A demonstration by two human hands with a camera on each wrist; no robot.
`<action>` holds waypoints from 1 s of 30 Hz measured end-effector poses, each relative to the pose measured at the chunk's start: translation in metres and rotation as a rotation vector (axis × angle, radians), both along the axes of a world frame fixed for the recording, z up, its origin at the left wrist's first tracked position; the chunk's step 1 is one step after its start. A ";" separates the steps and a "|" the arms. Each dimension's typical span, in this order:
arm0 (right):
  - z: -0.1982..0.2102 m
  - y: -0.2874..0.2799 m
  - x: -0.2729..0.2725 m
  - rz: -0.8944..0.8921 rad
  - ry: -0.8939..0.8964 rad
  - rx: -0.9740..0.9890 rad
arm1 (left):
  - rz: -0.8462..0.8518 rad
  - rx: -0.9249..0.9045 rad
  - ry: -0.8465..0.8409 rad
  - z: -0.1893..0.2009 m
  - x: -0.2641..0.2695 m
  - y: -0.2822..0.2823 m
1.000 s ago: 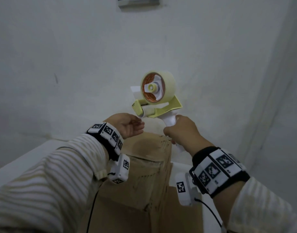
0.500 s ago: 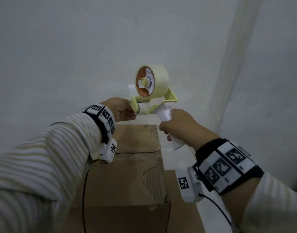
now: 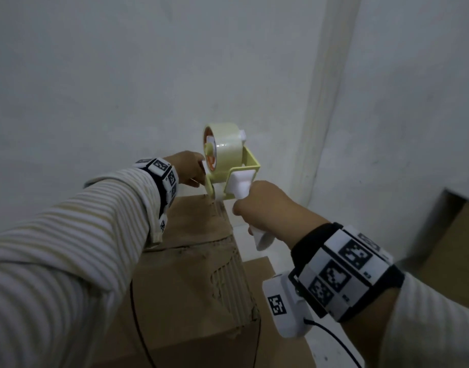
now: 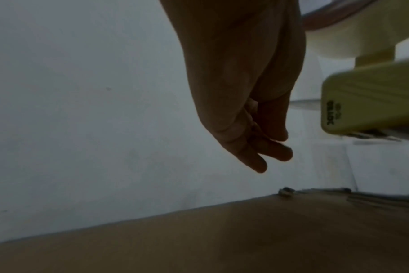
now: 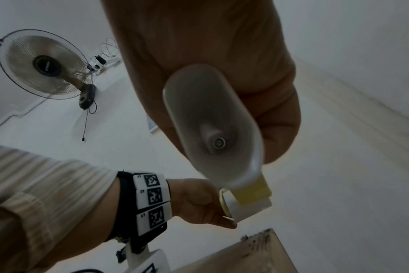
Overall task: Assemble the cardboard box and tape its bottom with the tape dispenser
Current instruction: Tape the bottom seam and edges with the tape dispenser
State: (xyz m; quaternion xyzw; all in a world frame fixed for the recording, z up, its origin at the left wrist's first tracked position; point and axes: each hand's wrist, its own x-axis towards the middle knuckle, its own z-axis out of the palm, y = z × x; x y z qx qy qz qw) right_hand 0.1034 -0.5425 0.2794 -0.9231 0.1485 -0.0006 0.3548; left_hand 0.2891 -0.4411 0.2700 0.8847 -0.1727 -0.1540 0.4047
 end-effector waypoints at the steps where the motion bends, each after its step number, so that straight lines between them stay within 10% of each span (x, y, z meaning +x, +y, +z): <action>1: 0.000 0.000 0.001 -0.013 0.014 0.019 | -0.035 0.040 0.002 -0.001 -0.001 -0.002; 30: -0.001 0.014 0.022 0.035 0.226 -0.219 | -0.152 0.828 -0.280 -0.019 -0.008 -0.024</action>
